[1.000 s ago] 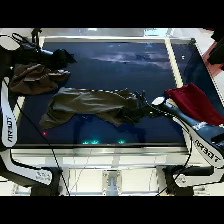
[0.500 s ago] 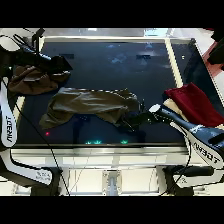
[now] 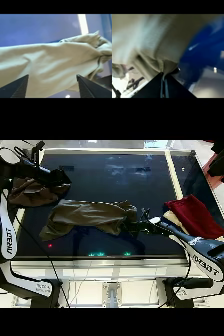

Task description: Fold the shirts.

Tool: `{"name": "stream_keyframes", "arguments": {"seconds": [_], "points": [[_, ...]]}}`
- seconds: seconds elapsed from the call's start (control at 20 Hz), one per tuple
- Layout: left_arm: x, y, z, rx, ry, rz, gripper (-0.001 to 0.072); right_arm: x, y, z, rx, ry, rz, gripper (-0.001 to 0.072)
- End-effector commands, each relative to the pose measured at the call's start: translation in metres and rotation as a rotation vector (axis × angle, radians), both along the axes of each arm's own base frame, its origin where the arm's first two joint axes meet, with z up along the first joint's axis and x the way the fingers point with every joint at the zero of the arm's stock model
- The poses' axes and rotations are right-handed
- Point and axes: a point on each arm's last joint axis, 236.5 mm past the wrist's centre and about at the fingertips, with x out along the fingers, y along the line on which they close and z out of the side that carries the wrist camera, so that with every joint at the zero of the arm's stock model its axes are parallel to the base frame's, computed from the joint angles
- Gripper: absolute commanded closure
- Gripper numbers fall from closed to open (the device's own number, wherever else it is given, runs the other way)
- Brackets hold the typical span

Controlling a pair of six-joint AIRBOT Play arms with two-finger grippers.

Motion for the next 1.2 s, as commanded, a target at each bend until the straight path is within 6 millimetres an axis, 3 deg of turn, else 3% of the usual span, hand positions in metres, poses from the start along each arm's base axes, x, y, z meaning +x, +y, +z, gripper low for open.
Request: {"name": "stream_keyframes", "arguments": {"seconds": [0.0, 0.15, 0.25, 0.3, 0.4, 0.55, 0.65, 0.8, 0.85, 0.9, 1.05, 1.15], "points": [[-0.006, 0.059, -0.02, 0.201, 0.057, 0.098, 0.0001, 0.029, -0.007, 0.03, 0.004, -0.179, 0.046, 0.0679], [-0.019, 0.131, -0.035, 0.277, 0.145, 0.273, 0.0001, 0.077, -0.058, 0.077, -0.011, -0.326, -0.058, 0.0679], [-0.049, 0.156, -0.062, 0.241, 0.282, 0.317, 0.0001, 0.103, -0.104, 0.106, -0.027, -0.4, -0.153, 0.0679], [-0.064, 0.158, -0.078, 0.2, 0.347, 0.326, 0.0001, 0.112, -0.125, 0.119, -0.036, -0.434, -0.189, 0.0679], [-0.094, 0.138, -0.112, 0.091, 0.474, 0.279, 0.0001, 0.121, -0.153, 0.136, -0.05, -0.472, -0.229, 0.068], [-0.135, 0.085, -0.151, -0.087, 0.634, 0.176, 0.0001, 0.125, -0.163, 0.143, -0.069, -0.496, -0.225, 0.0679], [-0.156, 0.048, -0.165, -0.204, 0.677, 0.085, 0.0001, 0.13, -0.169, 0.144, -0.081, -0.504, -0.254, 0.0679], [-0.17, 0.011, -0.176, -0.269, 0.709, 0.028, 0.0006, 0.132, -0.171, 0.144, -0.089, -0.507, -0.265, 0.0679], [-0.174, -0.002, -0.179, -0.249, 0.705, -0.023, 0.0069, 0.132, -0.17, 0.144, -0.086, -0.505, -0.262, 0.0679], [-0.18, -0.004, -0.19, -0.168, 0.705, -0.061, 0.0143, 0.131, -0.17, 0.145, -0.079, -0.504, -0.263, 0.0679], [-0.183, 0.01, -0.22, 0.109, 0.691, -0.078, 0.0141, 0.132, -0.164, 0.153, -0.024, -0.498, -0.279, 0.0679], [-0.172, 0.007, -0.223, 0.112, 0.655, -0.034, 0.014, 0.131, -0.163, 0.154, -0.011, -0.496, -0.279, 0.0679]]}}
